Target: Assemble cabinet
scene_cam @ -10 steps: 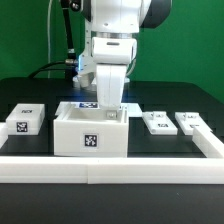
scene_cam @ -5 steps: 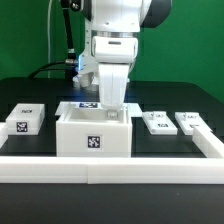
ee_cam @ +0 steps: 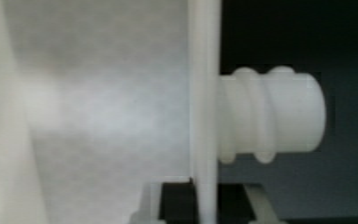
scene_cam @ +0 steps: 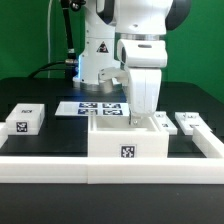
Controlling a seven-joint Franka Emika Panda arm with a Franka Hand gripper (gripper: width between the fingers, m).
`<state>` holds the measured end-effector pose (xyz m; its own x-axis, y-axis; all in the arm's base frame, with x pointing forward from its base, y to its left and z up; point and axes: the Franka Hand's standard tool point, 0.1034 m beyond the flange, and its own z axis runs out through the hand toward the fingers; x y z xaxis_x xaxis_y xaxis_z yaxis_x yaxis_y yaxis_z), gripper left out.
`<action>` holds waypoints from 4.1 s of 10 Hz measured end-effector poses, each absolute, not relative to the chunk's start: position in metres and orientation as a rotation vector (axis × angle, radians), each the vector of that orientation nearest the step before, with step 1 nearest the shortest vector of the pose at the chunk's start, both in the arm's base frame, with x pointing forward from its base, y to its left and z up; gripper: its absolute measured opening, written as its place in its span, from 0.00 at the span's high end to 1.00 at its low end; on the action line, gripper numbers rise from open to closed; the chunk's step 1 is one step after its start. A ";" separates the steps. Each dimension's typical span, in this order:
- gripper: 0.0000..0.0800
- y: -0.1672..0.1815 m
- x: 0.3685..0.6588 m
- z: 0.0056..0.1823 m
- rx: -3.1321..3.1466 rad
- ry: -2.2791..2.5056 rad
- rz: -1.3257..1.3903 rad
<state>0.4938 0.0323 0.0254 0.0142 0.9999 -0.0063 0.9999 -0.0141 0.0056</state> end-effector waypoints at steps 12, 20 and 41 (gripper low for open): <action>0.96 0.115 0.517 0.026 2.264 2.192 -0.015; 0.26 0.114 0.517 0.026 2.286 2.174 -0.031; 0.00 0.150 0.433 0.062 2.407 2.031 -0.023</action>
Offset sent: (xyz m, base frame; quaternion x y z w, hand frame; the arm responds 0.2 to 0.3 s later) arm 0.0000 0.0000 0.0000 0.0000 0.0000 0.0000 1.0000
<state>0.4328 0.1503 0.0624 0.1680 0.9858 -0.0057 0.9856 -0.1681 -0.0155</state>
